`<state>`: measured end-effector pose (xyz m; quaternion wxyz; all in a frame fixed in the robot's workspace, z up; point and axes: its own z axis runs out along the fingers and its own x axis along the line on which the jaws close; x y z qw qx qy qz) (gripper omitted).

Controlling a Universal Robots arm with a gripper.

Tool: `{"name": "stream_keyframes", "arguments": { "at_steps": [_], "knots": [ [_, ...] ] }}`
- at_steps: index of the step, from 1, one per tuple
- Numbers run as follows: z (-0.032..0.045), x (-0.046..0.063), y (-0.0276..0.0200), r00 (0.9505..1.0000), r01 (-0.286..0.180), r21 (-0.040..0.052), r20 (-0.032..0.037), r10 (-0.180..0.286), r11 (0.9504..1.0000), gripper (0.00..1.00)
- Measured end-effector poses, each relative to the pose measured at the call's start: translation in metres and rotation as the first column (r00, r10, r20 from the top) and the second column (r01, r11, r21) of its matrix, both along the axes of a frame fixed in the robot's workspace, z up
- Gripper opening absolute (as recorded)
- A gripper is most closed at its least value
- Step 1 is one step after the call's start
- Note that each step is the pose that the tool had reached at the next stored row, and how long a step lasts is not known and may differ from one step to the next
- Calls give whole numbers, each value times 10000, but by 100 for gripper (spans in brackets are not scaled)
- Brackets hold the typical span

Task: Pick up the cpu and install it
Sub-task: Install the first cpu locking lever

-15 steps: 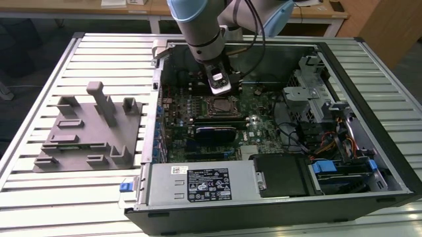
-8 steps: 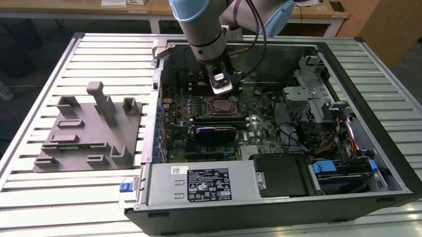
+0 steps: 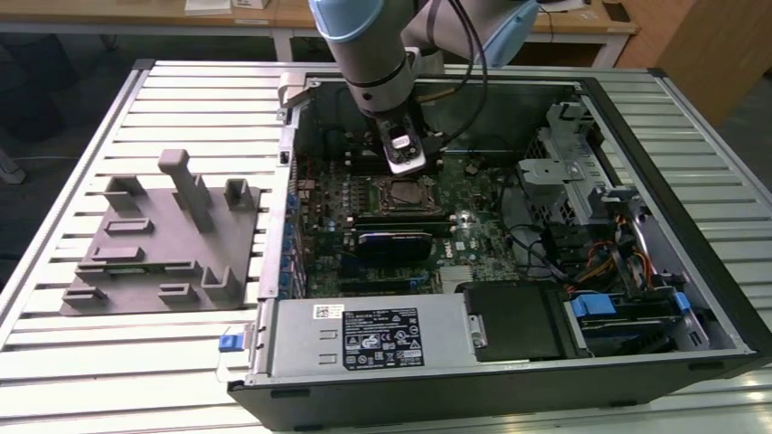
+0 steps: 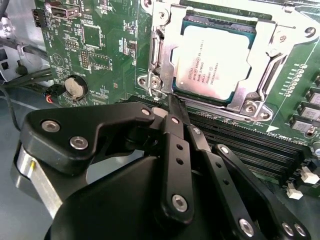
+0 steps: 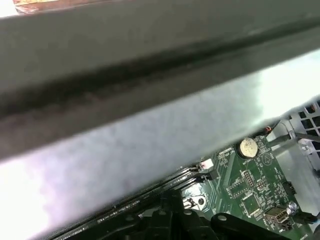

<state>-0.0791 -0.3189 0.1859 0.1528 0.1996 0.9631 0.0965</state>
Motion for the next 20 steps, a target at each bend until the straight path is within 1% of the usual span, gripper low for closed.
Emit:
{"name": "stream_keyframes", "arguments": {
  "at_steps": [11, 12, 15, 20],
  "knots": [
    [0, 0, -14, 10000, 1, 1, -1, -1, 10000, 11],
    [1, 0, -15, 10000, 1, 13, 0, -1, 10000, 11],
    [0, 0, -14, 10000, 1, 95, 0, -1, 10000, 11],
    [8, 0, -14, 10000, 0, 106, 0, 0, 9999, 11]
  ]
}}
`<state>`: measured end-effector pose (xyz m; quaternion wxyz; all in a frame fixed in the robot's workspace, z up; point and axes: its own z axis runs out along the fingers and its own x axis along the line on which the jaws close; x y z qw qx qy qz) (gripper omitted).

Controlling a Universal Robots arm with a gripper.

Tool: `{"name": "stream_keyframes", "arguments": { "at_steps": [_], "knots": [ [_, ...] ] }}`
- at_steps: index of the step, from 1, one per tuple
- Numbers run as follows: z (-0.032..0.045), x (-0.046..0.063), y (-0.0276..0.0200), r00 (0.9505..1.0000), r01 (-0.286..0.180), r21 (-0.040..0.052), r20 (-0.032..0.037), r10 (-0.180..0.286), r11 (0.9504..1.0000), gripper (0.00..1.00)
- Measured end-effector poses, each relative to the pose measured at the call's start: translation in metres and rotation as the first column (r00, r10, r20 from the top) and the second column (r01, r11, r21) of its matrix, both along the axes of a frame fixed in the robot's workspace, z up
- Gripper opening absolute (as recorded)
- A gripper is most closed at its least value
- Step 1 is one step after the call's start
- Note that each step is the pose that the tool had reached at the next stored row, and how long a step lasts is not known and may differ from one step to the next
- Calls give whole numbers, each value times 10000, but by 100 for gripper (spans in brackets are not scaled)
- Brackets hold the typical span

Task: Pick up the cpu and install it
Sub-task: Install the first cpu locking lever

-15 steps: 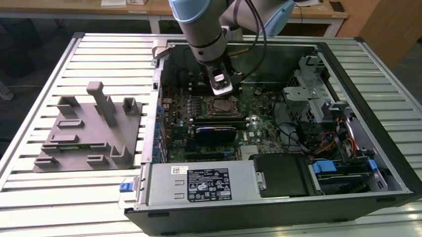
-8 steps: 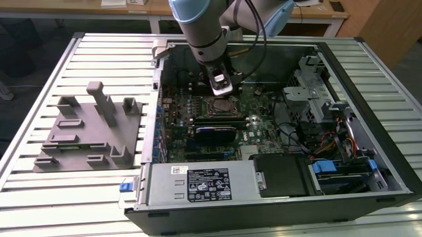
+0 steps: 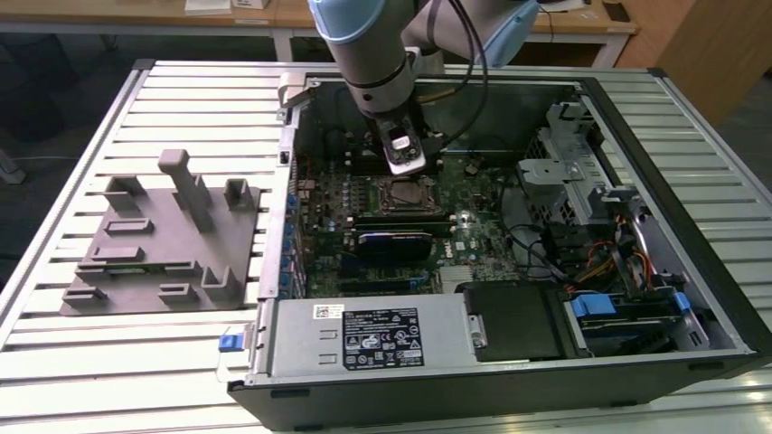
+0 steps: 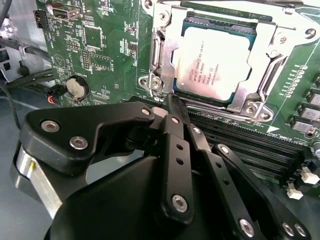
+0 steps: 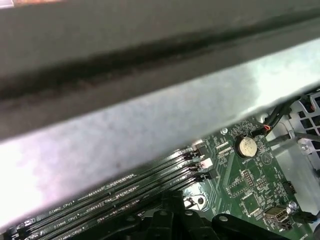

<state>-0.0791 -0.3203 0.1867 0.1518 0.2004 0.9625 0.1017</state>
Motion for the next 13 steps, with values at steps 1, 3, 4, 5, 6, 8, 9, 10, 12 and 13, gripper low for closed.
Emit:
{"name": "stream_keyframes", "arguments": {
  "at_steps": [1, 3, 4, 5, 6, 8, 9, 10, 12, 13],
  "knots": [
    [9, 0, 1, 10000, 0, 3, 1, 0, 10000, 11],
    [38, 0, 1, 10000, 1, 1, 1, -1, 10000, 11],
    [56, 0, 0, 10000, 0, 0, 0, 0, 10000, 11],
    [75, 0, 0, 10000, 1, -1, 0, -1, 10000, 11],
    [94, 0, 0, 10000, 1, 0, 1, -1, 10000, 11],
    [137, 0, 0, 10000, 1, -2, -1, -1, 10000, 11],
    [157, 0, 0, 10000, 1, -2, 0, -1, 10000, 11],
    [177, 0, 0, 10000, 0, -1, -1, 0, 10000, 11],
    [217, 0, 0, 10000, 1, -1, 0, -1, 10000, 11],
    [233, 0, 0, 10000, 0, -1, 0, 0, 10000, 11]
  ]
}}
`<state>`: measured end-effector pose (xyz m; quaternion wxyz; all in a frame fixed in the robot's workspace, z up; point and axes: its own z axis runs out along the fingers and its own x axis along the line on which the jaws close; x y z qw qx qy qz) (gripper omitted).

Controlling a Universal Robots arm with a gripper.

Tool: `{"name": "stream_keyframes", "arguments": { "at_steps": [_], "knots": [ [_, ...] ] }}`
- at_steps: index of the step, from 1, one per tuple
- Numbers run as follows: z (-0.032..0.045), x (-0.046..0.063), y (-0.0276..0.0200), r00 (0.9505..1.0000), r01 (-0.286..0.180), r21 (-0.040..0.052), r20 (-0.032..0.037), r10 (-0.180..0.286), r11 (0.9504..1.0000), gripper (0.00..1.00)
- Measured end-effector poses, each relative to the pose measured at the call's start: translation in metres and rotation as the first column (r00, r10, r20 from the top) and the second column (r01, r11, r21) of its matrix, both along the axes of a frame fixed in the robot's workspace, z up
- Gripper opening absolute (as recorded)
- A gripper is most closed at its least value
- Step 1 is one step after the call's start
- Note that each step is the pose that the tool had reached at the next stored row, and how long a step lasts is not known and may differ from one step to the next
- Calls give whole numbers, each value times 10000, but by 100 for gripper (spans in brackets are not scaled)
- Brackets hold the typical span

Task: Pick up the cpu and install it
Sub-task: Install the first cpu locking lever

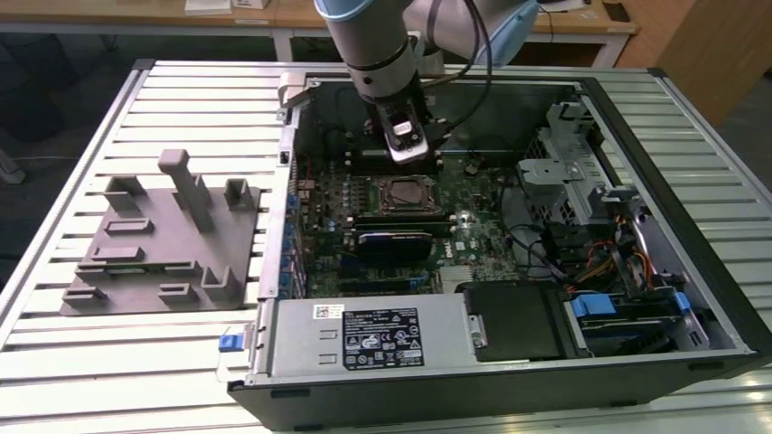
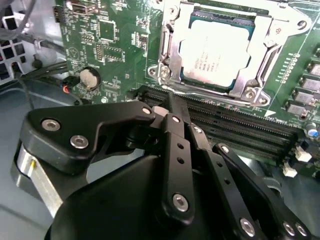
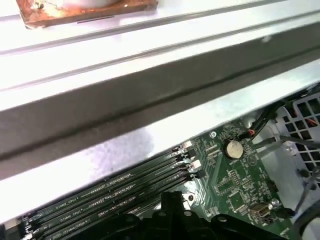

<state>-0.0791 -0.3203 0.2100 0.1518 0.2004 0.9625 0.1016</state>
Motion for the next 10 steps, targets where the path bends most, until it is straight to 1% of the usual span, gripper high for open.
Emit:
{"name": "stream_keyframes", "arguments": {
  "at_steps": [3, 10],
  "knots": [
    [34, 0, 0, 10000, 0, 0, 0, 0, 10000, 11],
    [35, 0, 0, 10000, 0, -13, -2, 0, 10000, 11]
  ]
}}
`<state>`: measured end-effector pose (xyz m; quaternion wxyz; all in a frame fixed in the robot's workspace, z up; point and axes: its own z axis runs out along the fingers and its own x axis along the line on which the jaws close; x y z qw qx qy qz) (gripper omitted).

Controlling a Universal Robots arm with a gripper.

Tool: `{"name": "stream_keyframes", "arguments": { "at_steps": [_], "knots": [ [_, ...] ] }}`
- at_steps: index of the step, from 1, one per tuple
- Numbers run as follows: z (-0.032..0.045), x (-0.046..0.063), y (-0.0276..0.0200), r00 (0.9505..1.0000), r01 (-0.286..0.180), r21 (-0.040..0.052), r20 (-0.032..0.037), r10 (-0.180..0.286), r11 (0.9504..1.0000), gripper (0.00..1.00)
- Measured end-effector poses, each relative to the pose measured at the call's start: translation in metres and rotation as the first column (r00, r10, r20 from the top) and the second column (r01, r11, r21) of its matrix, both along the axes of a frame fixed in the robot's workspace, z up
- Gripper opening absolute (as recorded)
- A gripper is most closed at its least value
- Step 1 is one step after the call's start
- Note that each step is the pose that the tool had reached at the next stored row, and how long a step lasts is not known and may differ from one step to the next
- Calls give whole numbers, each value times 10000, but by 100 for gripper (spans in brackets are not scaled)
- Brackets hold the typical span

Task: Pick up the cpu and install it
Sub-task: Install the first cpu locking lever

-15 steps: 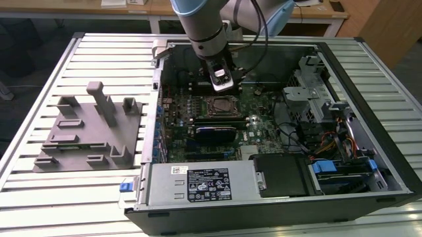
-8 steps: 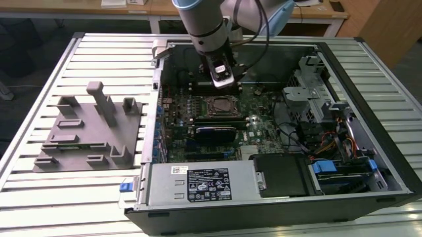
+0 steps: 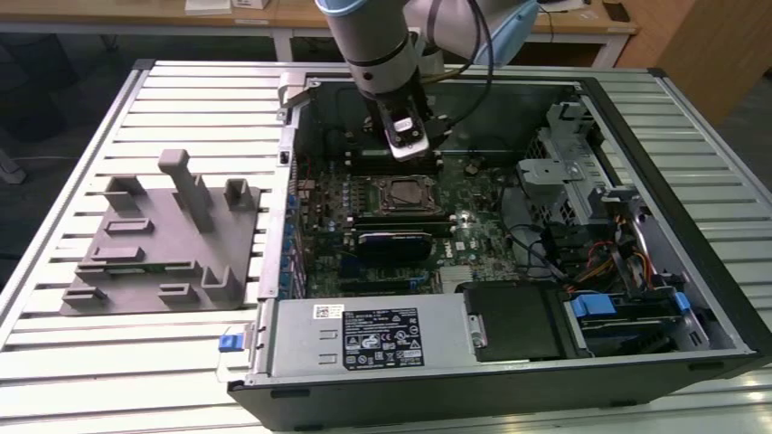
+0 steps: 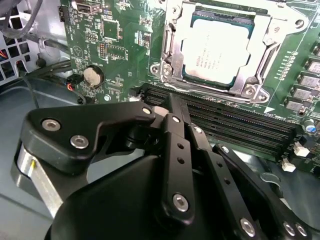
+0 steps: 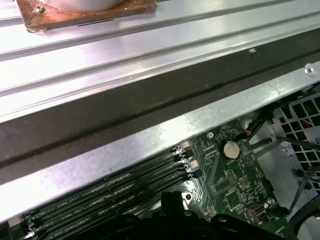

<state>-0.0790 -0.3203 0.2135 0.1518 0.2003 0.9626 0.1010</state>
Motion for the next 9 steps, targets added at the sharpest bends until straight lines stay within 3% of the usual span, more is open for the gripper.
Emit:
{"name": "stream_keyframes", "arguments": {
  "at_steps": [1, 2, 9],
  "knots": [
    [0, 6, 0, 10000, 0, -4, -62, 0, 10000, 11],
    [-1, 15, 0, 9998, -1, -4, -189, 1, 10000, 11],
    [-7, 79, -8, 9920, -1, -26, -1264, -3, 10000, 11]
  ]
}}
